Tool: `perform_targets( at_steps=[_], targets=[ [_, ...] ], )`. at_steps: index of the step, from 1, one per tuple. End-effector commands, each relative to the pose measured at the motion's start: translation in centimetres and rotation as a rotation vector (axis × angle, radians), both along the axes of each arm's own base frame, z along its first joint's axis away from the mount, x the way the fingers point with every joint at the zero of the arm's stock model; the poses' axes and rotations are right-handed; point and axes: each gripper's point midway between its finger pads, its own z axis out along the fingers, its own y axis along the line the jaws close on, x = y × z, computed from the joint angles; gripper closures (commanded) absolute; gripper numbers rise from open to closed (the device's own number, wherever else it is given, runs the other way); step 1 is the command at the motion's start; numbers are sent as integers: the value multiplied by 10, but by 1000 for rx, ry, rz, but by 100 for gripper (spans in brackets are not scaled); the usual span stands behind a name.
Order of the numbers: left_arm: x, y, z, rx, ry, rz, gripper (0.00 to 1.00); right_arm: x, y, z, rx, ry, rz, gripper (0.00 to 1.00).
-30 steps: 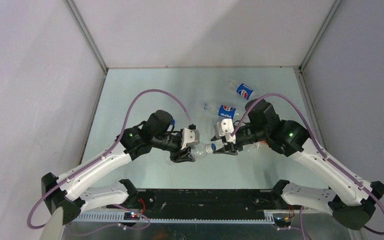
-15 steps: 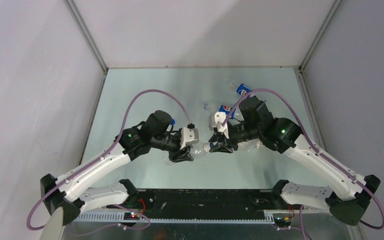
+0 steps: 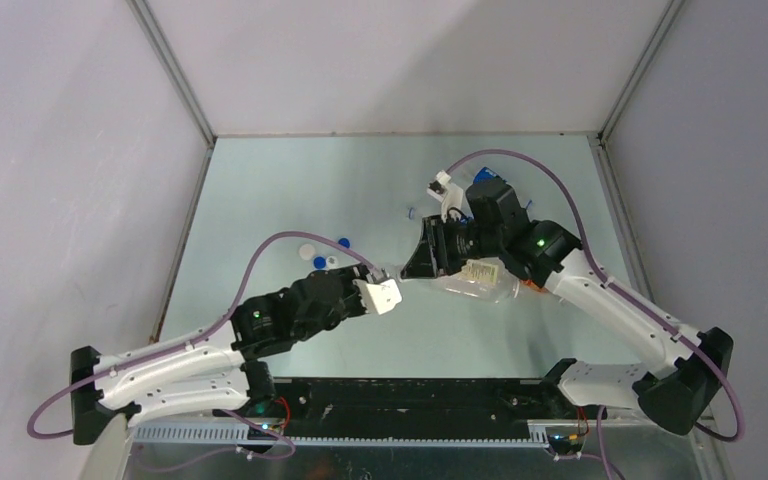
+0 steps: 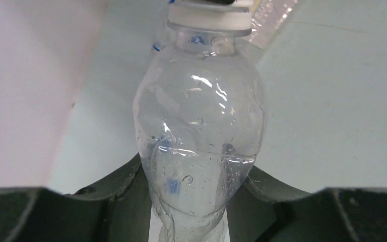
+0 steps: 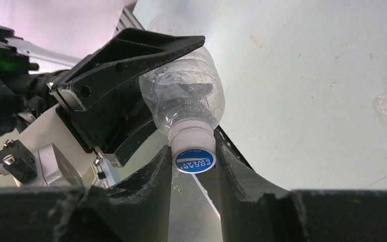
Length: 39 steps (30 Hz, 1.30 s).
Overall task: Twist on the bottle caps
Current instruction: Screw the bottle cap onto the plastic bottle.
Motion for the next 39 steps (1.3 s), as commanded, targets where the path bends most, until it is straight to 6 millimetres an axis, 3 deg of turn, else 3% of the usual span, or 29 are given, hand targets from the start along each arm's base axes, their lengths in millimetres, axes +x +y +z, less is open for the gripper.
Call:
perform_targets(
  at_steps=[1,3,7,13,17,23,32,39],
  targets=[
    [18,-4,47,-108,-148,74,99,20,5,39,118,-82,-93,63],
    [16,-3,42,-117,-97,62,100,16,-1,49,112,-211,-30,48],
    [0,-12,31,-162,93,-65,100,0,-15,59,80,-505,161,39],
    [-32,-28,21,-150,338,-269,100,-30,-36,58,34,-886,491,37],
    [-48,-38,19,-140,435,-362,100,-37,-43,50,7,-1004,601,38],
    [-57,-46,20,-143,495,-417,100,-45,-44,47,16,-1057,678,42],
    [-56,-55,28,-185,490,-437,100,-58,-34,32,49,-992,769,47],
    [-57,-58,33,-222,483,-438,100,-56,-31,20,9,-956,782,53]
  ],
)
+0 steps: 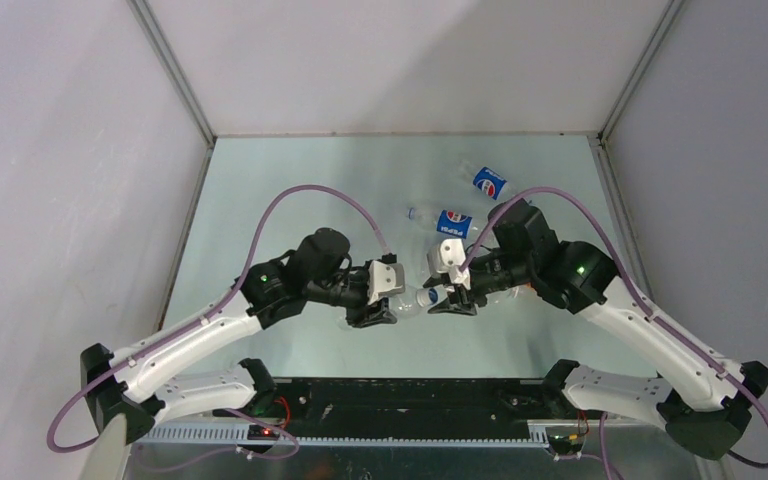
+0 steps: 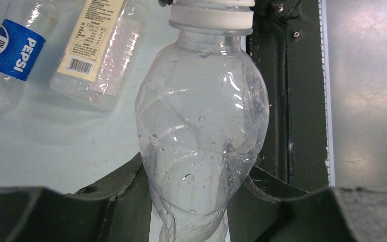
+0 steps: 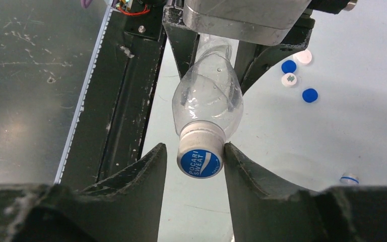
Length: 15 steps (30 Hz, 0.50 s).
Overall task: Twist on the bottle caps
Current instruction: Screw the bottle cap onto the plastic bottle.
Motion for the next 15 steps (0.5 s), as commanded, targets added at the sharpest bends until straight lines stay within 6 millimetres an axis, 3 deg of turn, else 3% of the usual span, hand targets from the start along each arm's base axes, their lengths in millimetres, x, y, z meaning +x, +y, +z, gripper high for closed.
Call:
perform_targets(
  at_steps=[1,8,11,15],
  targets=[
    [1,-11,30,-106,-24,-11,100,1,2,-3,-18,-5,-3,56],
    [18,-6,37,-138,-99,82,100,9,16,9,32,168,-146,92],
    [30,-3,46,-172,-162,150,99,18,23,14,51,292,-271,97],
    [56,13,54,-166,-321,327,99,49,26,15,99,567,-650,100]
  ],
)
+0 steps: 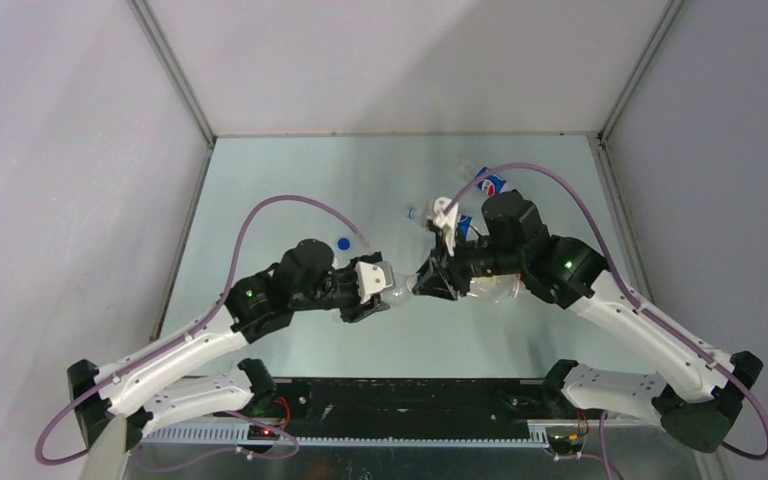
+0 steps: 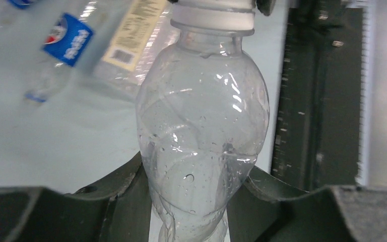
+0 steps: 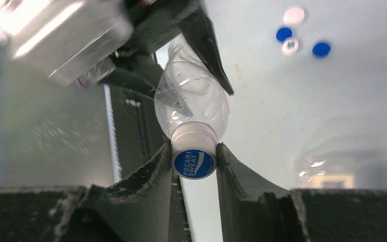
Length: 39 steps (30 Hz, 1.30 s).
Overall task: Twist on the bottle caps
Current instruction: Screw the bottle cap onto the plastic bottle.
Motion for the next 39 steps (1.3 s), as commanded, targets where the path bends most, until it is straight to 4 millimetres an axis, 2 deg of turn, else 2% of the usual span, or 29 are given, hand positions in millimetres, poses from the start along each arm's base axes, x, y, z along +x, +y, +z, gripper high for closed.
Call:
perform_targets(
  at_steps=[1,4,6,8,10,12,13,14,15,18,22,29,39],
  targets=[
    [38,0,47,-121,-258,206,99,37,8,9,90,389,-479,100],
    [50,12,45,-67,-369,309,99,46,7,10,133,568,-599,100],
    [49,13,43,-49,-386,315,100,47,8,19,162,594,-592,87],
    [50,14,38,-20,-380,315,100,44,6,34,178,466,-507,67],
    [49,15,30,9,-355,300,100,38,2,47,184,317,-401,54],
    [45,14,23,17,-296,262,100,32,-5,54,176,160,-306,46],
    [35,10,18,10,-243,208,100,30,-8,55,170,105,-275,44],
    [36,10,17,8,-217,202,100,24,-13,55,148,8,-206,41],
    [27,7,14,5,-172,153,100,21,-17,54,134,-40,-174,40],
    [17,4,11,8,-105,89,100,12,-28,46,76,-213,-49,39],
    [5,-4,12,7,-52,15,100,3,-32,40,47,-321,73,39],
    [0,-10,14,-3,-28,-27,100,-8,-23,29,38,-347,195,40],
    [-3,-16,23,-46,-19,-47,100,-12,-11,8,-5,-314,247,47]
  ],
)
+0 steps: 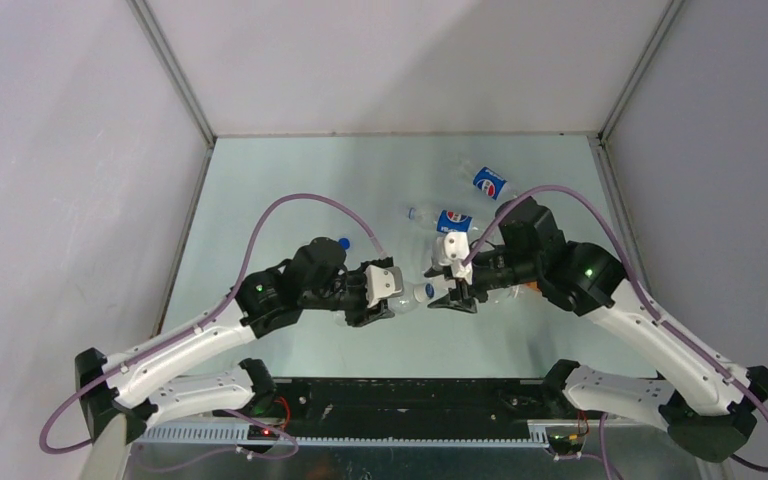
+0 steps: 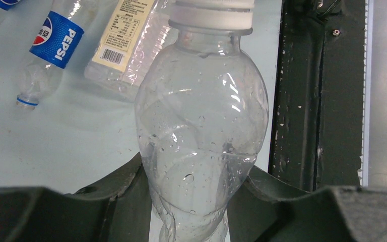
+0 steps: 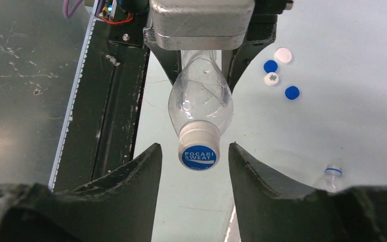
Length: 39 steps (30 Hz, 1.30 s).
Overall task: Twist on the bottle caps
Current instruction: Screw the bottle cap onto the plastic bottle.
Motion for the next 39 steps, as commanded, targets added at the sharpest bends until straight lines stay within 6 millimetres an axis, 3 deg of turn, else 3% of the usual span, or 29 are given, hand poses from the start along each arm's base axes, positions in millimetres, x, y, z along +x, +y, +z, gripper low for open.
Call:
perform_targets(
  at_steps=[1,7,9,12,16,20,23,24,26,27,29,31,35,39],
  targets=[
    [0,-11,32,-98,-15,-19,100,-2,7,-2,-3,-10,37,48],
    [1,-12,39,-131,-33,-13,100,5,13,-14,-38,68,-12,66],
    [4,-12,43,-152,-56,-3,100,9,15,-16,-40,127,-61,85],
    [13,-7,47,-160,-109,42,100,16,21,-13,-18,259,-176,99],
    [33,7,53,-174,-230,150,100,35,35,-8,38,571,-453,100],
    [50,28,65,-180,-367,266,100,52,42,-8,89,999,-755,100],
    [60,43,66,-156,-429,336,98,59,45,3,147,1069,-796,100],
    [60,45,68,-161,-435,343,98,62,44,12,178,1044,-788,99],
    [60,47,65,-160,-432,353,98,65,41,27,206,935,-745,85],
    [59,47,61,-160,-422,352,99,65,40,32,207,894,-724,72],
    [56,44,57,-152,-399,333,99,61,34,45,209,758,-641,55],
    [51,38,54,-153,-367,293,99,56,25,55,214,612,-575,47],
    [37,23,49,-155,-293,193,100,33,4,67,194,345,-404,41],
    [20,9,46,-155,-209,88,100,13,-10,52,115,180,-255,40]
  ],
)
